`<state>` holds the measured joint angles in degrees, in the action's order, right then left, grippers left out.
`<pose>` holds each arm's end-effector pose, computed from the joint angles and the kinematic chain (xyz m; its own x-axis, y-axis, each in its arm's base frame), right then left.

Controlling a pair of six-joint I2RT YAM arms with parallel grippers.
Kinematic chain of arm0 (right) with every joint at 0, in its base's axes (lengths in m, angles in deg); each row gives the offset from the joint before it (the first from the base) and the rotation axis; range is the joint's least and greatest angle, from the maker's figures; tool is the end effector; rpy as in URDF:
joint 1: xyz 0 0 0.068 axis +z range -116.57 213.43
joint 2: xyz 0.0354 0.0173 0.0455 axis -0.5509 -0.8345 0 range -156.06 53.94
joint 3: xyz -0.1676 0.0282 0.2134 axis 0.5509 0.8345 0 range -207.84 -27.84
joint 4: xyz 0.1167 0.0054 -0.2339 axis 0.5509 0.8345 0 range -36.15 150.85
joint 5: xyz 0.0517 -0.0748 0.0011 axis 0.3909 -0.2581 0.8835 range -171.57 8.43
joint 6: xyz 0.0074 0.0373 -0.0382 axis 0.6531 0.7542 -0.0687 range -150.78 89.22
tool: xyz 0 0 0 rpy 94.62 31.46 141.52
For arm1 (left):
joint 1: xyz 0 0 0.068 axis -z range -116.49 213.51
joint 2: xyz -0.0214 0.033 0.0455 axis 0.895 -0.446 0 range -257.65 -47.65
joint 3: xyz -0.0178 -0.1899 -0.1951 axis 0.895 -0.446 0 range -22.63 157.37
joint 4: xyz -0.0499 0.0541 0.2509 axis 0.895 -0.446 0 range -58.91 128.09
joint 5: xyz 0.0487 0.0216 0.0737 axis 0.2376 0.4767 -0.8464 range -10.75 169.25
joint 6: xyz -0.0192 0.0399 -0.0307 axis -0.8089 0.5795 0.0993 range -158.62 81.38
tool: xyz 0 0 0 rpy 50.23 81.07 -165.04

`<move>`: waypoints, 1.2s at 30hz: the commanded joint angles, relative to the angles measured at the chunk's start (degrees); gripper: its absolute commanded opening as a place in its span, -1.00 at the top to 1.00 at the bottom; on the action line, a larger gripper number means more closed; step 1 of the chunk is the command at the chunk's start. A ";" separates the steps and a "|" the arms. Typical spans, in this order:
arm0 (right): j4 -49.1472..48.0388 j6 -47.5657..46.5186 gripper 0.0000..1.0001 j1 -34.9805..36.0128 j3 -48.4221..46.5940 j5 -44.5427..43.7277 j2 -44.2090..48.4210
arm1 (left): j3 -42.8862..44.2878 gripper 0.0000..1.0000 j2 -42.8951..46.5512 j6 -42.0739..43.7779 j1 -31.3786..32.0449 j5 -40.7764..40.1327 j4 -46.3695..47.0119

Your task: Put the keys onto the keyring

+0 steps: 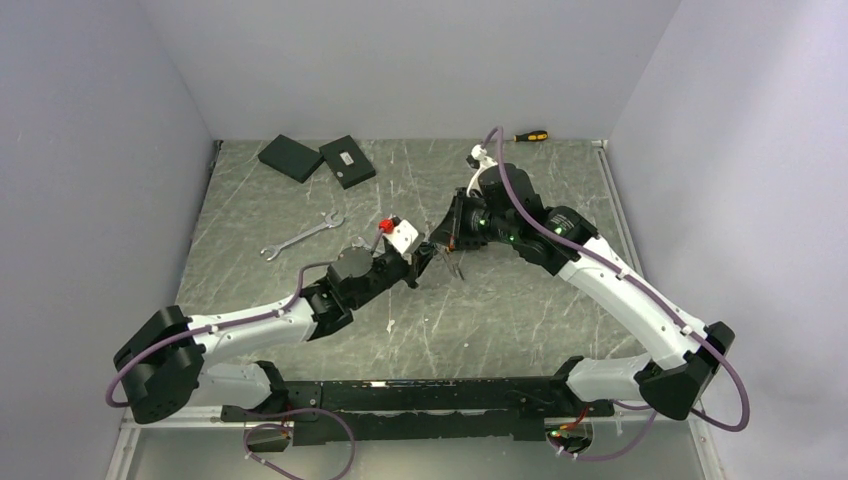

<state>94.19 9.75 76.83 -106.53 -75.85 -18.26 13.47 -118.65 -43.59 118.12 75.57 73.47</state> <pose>0.1914 0.1859 0.3912 -0.7910 0.1420 -0.5951 -0.3022 0.7550 0.5819 0.1634 -0.2261 0.2732 -0.0626 -0.0614 -0.9961 0.7738 0.6274 -0.0873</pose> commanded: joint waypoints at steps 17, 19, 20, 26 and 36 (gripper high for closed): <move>-1.11 -7.18 0.05 -1.16 1.04 -7.89 5.24 | 21.05 1.00 8.94 19.33 0.32 4.04 -51.19; -0.34 -9.42 -0.05 -1.36 1.07 -10.55 6.54 | 25.14 1.00 8.17 22.76 0.32 3.85 -58.12; -0.08 -10.51 -0.07 -1.46 1.35 -12.07 7.30 | 26.99 1.00 7.63 24.15 0.32 3.80 -61.15; -1.42 -14.66 -0.11 -1.74 5.53 -21.23 13.10 | 39.55 1.00 1.52 32.11 0.17 3.82 -78.84; -4.71 -14.22 -0.14 -1.77 16.35 -33.96 21.27 | 55.66 1.00 -17.10 34.69 -12.93 12.51 -82.73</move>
<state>92.29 -4.41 75.34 -91.61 -101.32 0.97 61.27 -130.93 -9.93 111.21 81.36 -10.72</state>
